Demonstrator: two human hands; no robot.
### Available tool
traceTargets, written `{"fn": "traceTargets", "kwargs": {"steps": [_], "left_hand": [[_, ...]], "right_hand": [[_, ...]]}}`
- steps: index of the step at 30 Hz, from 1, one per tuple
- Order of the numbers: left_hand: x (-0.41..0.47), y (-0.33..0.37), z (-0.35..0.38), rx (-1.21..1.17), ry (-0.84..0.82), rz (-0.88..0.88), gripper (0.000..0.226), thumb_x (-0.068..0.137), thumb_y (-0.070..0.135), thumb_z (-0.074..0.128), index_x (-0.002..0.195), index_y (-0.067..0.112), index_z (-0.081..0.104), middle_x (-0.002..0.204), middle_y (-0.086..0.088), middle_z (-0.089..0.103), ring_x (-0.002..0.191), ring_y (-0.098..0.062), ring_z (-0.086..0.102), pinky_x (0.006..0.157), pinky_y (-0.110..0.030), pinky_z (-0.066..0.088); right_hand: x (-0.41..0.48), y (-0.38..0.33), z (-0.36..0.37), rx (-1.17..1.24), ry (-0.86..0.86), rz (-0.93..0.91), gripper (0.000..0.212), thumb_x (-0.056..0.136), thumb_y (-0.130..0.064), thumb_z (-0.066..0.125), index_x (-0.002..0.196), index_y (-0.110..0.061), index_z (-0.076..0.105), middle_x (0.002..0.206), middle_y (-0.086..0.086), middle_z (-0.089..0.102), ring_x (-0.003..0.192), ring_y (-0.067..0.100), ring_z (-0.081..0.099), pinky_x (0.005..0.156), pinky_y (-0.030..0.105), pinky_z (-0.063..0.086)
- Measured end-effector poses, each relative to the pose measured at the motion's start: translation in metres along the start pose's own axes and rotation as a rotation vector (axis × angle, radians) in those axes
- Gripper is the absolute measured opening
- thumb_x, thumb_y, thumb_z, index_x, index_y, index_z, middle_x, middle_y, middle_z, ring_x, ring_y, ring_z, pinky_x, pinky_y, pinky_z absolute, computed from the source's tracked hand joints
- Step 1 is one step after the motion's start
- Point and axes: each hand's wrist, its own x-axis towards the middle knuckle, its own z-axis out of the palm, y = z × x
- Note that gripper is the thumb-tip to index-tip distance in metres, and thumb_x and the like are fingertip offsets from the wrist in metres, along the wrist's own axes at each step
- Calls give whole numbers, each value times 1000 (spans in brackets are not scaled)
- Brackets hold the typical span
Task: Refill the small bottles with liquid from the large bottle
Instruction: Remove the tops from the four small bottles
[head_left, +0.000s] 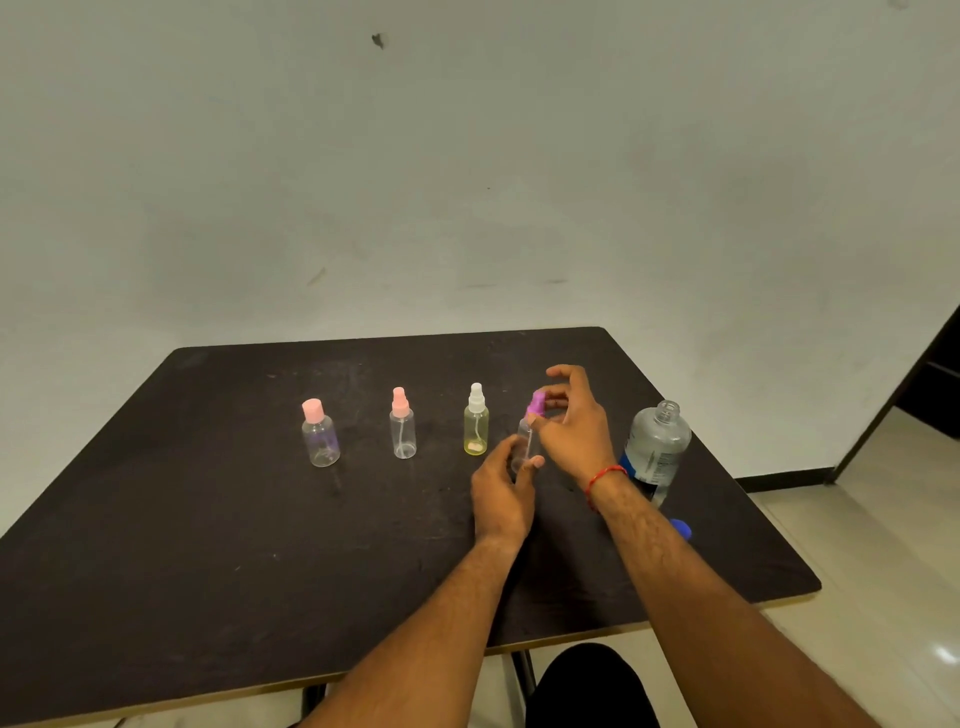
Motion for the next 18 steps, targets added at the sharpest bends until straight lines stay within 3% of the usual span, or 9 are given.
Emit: {"fn": "traceTargets", "kwargs": {"steps": [3,5,12,16,18], "left_hand": [[0,0,0,9,3,4,31,92,25,73,123,23,68,108,10,72,102,-3,67,91,-24,55],[1,0,0,10,4,0,30,92,24,73,122,22,68,107,9,72,101,-3,67,91,-25,55],[-1,2,-1,-10,6,4,22,91,19,74,111,27,68,101,9,72,97,-4,67,87,-20,54],[-1,2,-1,-6,5,9,24,91,21,74,114,27,69,101,9,72,97,-4,68,88,-21,55],[0,1,-1,-2,7,9,25,91,22,74,116,25,69,99,9,73,95,-4,68,87,-23,56]], "right_hand": [[-2,-3,1,-41,33,3,52,81,-16,78,120,-25,44,90,-7,59,82,5,60,65,10,45],[-2,-2,1,-46,37,5,46,85,-13,74,118,-25,44,89,-7,59,81,5,60,59,9,44],[-2,1,0,15,6,-16,47,87,-10,68,125,-27,45,102,-9,63,94,5,61,71,12,48],[-2,-2,1,-58,52,-1,50,81,-19,78,118,-25,45,90,-8,58,83,4,58,69,12,44],[-2,-1,0,-51,53,2,44,84,-14,74,116,-24,46,89,-7,58,82,4,58,69,12,46]]}}
